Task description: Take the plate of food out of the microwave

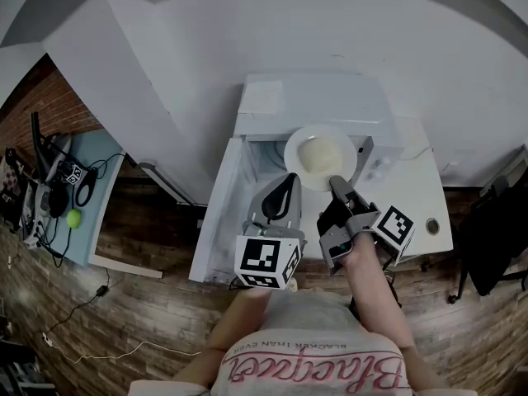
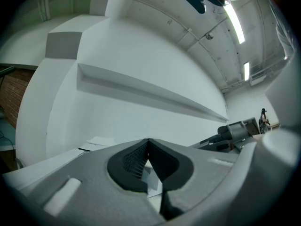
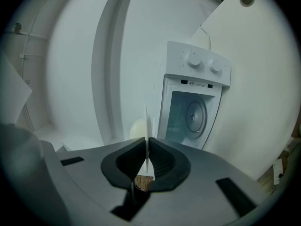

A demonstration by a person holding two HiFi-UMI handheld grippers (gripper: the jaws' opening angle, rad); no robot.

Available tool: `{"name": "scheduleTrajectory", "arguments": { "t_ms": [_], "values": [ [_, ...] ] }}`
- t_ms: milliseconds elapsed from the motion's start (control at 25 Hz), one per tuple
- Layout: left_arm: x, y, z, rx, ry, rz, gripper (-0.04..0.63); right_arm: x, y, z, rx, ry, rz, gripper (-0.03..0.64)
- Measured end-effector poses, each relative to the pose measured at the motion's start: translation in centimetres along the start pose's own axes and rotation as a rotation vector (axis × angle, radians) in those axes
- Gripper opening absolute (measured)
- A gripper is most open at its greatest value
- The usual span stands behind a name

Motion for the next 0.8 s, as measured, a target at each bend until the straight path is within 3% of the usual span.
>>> {"name": "scheduleTrajectory", "arguments": {
  "t_ms": [800],
  "values": [
    [-1.5, -0.2, 1.7, -0.007, 0.003, 0.003, 0.005, -2.9, -0.2, 0.1, 0.008, 0.010, -0.004, 0.023]
  ]
}}
Point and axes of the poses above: the fingertips, and each gripper's own axes: x backward along the fingers, z to its left, y out of its top, the point moved 6 cm from there along x, backward along the fingers, and after that the axes turned 10 degrees about -x, right-handed, at the moved point
